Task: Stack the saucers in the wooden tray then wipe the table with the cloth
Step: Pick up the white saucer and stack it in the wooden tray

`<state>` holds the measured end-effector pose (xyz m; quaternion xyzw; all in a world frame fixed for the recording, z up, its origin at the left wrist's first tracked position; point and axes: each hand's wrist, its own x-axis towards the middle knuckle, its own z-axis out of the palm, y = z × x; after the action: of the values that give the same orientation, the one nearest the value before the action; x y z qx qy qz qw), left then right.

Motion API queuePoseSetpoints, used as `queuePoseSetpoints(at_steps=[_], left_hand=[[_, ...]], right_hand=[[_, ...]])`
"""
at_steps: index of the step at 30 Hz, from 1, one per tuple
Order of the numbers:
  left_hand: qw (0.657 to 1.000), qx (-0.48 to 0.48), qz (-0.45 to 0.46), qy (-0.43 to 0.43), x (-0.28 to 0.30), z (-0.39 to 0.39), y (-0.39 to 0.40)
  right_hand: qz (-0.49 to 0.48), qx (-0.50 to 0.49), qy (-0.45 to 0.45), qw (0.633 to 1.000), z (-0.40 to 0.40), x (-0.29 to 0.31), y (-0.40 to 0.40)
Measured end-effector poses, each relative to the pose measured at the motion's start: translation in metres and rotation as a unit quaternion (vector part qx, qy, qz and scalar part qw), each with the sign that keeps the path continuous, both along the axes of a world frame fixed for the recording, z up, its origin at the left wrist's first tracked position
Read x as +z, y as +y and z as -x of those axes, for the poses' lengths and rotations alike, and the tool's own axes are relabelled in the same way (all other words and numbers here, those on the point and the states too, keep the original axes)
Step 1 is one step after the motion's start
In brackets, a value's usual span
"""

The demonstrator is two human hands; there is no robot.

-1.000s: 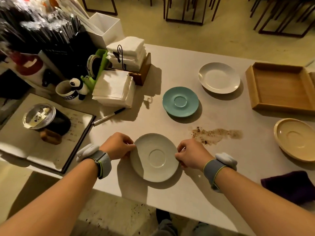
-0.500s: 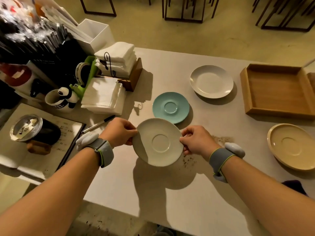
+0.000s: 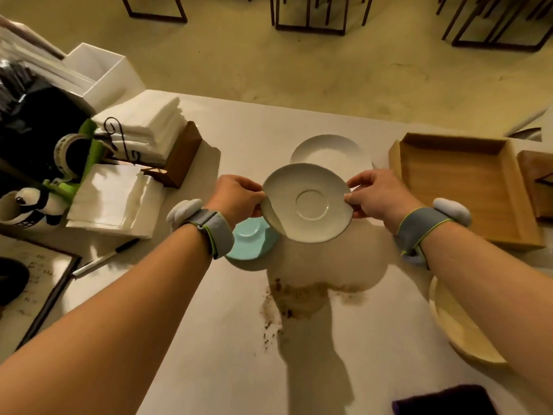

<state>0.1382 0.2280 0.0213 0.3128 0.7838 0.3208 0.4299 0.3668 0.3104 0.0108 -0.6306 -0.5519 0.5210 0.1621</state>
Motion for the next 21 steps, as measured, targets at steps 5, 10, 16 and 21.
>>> queuePoseSetpoints(at_steps=[5,10,16,21], left_hand=[[1.0,0.03,0.002,0.0,-0.011,-0.022,0.048],[0.999,0.039,0.017,0.007,-0.025,-0.033,0.081],[0.998,0.044,0.029,0.038,-0.035,-0.037,0.102],[0.996,0.034,0.029,0.077,-0.042,-0.038,0.11]], right_hand=[[-0.029,-0.004,-0.05,0.998,-0.016,-0.003,0.054],[-0.051,0.037,-0.124,0.99,-0.021,-0.014,0.095],[-0.09,0.057,-0.197,0.975,-0.014,-0.023,0.111],[-0.098,0.054,-0.216,0.97,-0.016,-0.031,0.117]])
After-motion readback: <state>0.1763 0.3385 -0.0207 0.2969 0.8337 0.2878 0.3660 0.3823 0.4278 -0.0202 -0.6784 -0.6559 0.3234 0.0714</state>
